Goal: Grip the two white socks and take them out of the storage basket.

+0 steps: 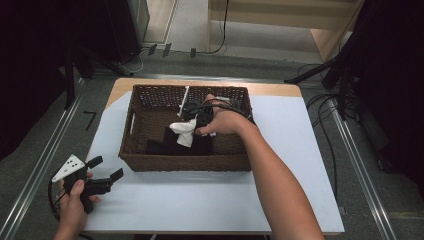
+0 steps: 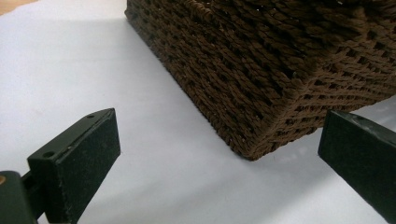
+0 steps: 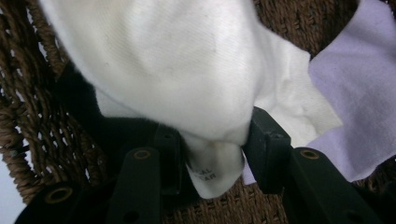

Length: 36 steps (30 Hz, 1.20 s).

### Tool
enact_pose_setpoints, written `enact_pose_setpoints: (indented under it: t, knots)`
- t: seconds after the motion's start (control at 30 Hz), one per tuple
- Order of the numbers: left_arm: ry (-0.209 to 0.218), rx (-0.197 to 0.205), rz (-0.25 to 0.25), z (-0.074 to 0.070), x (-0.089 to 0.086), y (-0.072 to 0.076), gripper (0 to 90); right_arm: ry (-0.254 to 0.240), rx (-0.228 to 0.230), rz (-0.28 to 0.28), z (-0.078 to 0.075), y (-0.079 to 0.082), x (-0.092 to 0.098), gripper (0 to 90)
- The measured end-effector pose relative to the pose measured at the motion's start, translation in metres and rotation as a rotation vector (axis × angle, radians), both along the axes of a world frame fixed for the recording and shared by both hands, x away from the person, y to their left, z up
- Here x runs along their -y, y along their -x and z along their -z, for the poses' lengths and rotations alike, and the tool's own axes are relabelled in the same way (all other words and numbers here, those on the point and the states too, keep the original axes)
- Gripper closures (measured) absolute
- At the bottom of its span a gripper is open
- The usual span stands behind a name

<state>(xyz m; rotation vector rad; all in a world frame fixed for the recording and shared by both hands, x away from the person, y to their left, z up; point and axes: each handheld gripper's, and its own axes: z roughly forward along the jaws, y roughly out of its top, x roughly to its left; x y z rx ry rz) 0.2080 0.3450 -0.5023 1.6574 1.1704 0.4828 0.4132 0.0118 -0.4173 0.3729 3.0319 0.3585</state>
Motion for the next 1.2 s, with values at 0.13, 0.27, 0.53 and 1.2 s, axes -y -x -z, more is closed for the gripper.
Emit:
enact_pose_setpoints:
  t: [0.13,0.27,0.53,1.2]
  knots:
    - [0.000,0.000,0.000,0.000,0.000,0.000,0.1,-0.017,0.005,0.016,0.003,-0.002,-0.002,56.3]
    - [0.000,0.001,0.000,0.000,0.000,0.000,0.1,-0.002,0.037,0.025,0.009,-0.003,-0.007,53.4]
    - [0.001,0.001,0.003,0.000,0.000,0.000,0.1,0.008,0.107,0.070,0.026,-0.009,-0.017,38.2]
    - [0.003,0.001,0.000,0.000,0.000,0.000,0.0,0.024,0.093,-0.047,0.005,-0.003,-0.006,81.2]
